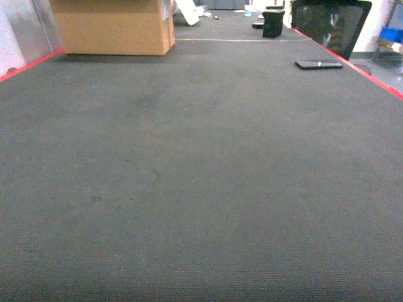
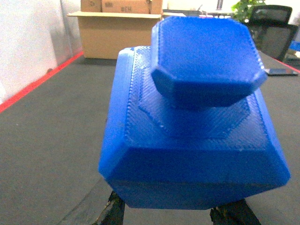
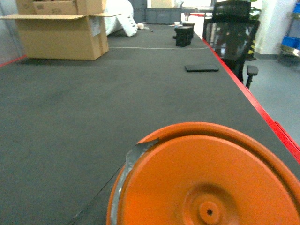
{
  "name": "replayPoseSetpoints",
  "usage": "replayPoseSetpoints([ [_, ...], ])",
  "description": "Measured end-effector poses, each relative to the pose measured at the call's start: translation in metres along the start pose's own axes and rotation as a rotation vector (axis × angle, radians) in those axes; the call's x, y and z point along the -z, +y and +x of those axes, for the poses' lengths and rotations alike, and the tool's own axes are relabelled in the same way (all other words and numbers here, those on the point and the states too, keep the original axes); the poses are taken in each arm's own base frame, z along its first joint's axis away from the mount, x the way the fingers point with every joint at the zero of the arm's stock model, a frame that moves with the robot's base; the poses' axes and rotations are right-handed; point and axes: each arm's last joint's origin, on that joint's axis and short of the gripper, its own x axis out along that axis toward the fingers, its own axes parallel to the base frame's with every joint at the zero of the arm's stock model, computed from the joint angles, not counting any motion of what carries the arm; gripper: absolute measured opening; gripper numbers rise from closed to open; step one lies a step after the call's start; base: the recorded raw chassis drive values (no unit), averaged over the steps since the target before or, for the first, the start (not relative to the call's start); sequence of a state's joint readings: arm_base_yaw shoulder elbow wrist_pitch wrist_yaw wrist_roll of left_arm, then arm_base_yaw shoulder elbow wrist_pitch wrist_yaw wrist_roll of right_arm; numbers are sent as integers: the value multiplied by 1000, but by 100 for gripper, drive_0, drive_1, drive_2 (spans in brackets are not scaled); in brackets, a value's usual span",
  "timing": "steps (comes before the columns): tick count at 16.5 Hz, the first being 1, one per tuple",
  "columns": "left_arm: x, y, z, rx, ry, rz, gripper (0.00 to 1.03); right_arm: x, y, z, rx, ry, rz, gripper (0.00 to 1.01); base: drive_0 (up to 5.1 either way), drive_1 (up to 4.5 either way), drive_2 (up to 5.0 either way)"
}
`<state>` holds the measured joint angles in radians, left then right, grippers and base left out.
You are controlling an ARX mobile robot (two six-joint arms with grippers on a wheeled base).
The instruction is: Sort blue parts and orange caps into right shelf containers
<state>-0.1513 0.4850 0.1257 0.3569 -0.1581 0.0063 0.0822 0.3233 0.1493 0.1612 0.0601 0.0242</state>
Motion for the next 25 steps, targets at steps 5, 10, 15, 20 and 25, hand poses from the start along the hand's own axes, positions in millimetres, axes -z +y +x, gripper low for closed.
replayPoseSetpoints([
  [5, 16, 16, -12, -1, 0, -4, 41, 19, -8, -7, 21, -5, -13, 43, 0, 0, 0],
  [10, 28, 15, -20, 9, 0, -3, 40, 29, -8, -20, 22, -16, -16, 43, 0, 0, 0],
  [15, 27, 15, -24, 11, -11, -3, 40, 36, -8, -20, 21, -15, -17, 43, 0, 0, 0],
  [20, 27, 15, -35, 6, -18, -4, 40, 36, -8, -20, 21, -15, -17, 43, 0, 0, 0],
  [25, 30, 15, -35, 9, -1, -4, 40, 36, -8, -20, 22, -15, -17, 43, 0, 0, 0],
])
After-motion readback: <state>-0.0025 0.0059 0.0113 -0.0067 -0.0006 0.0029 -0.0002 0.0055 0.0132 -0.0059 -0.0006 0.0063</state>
